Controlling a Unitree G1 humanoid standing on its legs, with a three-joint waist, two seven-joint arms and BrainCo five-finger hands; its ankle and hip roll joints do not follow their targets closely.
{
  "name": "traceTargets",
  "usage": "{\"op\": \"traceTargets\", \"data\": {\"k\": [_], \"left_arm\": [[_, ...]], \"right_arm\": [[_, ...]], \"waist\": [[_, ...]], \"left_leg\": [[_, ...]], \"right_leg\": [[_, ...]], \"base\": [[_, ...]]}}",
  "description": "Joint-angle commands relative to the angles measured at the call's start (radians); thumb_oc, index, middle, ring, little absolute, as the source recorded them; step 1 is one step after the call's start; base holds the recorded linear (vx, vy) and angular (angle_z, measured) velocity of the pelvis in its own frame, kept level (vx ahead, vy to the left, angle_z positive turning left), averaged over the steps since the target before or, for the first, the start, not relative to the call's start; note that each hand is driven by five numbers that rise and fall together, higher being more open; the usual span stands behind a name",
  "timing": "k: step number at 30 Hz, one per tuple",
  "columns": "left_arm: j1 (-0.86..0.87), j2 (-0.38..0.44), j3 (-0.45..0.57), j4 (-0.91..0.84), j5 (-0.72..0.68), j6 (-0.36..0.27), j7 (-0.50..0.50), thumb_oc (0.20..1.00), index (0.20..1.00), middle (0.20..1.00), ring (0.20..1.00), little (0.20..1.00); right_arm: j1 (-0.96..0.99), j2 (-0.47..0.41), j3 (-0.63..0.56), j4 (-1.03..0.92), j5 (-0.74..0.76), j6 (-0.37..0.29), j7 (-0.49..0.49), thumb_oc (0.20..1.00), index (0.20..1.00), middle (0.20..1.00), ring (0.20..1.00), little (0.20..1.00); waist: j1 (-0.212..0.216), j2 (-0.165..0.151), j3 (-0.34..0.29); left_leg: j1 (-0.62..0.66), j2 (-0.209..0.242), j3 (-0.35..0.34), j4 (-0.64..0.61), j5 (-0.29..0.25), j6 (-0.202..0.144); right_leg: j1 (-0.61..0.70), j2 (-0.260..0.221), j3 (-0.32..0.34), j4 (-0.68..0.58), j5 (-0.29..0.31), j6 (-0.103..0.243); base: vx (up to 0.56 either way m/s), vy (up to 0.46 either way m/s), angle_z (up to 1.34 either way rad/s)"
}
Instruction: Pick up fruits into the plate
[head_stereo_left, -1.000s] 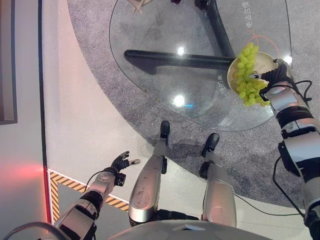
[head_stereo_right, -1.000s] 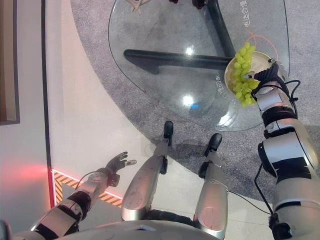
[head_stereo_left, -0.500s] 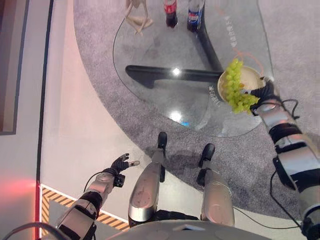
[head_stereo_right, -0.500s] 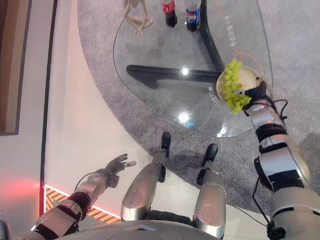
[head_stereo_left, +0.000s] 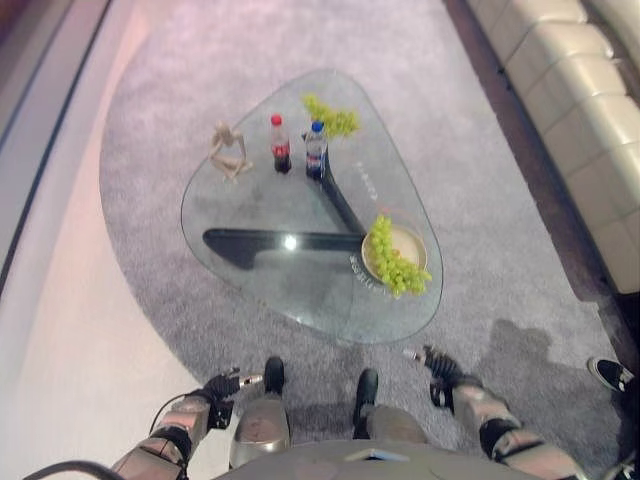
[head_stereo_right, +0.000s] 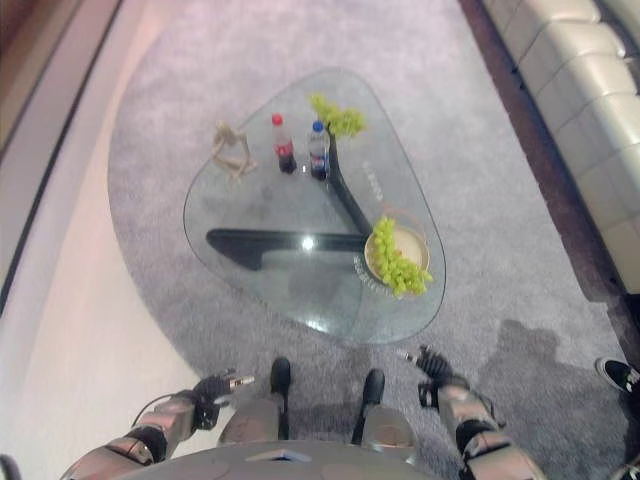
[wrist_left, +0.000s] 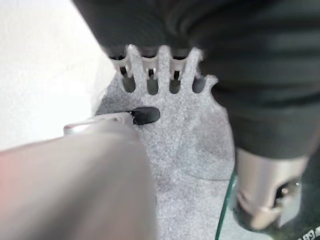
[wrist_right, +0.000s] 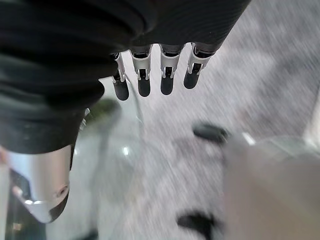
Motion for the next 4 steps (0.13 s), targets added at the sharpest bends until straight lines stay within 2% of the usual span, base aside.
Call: {"op": "traceTargets", "data": {"k": [1,2,4], "left_arm": [[-0.007,-0.047,0.009,0.103,0.076,0.046,0.015,1.000,1.000,1.000,1.000,1.000],[0.002,-0.053,0.016,0.113,0.083,0.058,0.012,1.000,1.000,1.000,1.000,1.000],[0.021,-0.067,0.023,0.135,0.068,0.064,0.017,1.000,1.000,1.000,1.000,1.000]], "right_arm": [[0.007,0.015,-0.011,0.065,0.030,-0.045,0.098,1.000,1.000,1.000,1.000,1.000],[0.023,0.024,-0.021,0.071,0.053,-0.072,0.118,1.000,1.000,1.000,1.000,1.000],[0.054,0.040,-0.046,0.084,0.087,-0.082,0.131,1.000,1.000,1.000,1.000,1.000]], "waist": [[-0.013,0.012,-0.036],[-0.021,0.015,-0.044],[-0.042,0.021,-0.058]], "left_leg": [[0.039,-0.053,0.055,0.010,-0.065,0.038],[0.049,-0.054,0.057,0.008,-0.069,0.039],[0.067,-0.055,0.066,0.004,-0.075,0.041]], "right_leg": [[-0.026,-0.010,0.039,0.064,0.023,0.019],[-0.016,-0.009,0.043,0.062,0.019,0.017],[-0.001,-0.003,0.057,0.060,0.012,0.013]], "base": [[0.07,0.072,-0.23],[0.07,0.088,-0.20],[0.03,0.072,-0.09]]}}
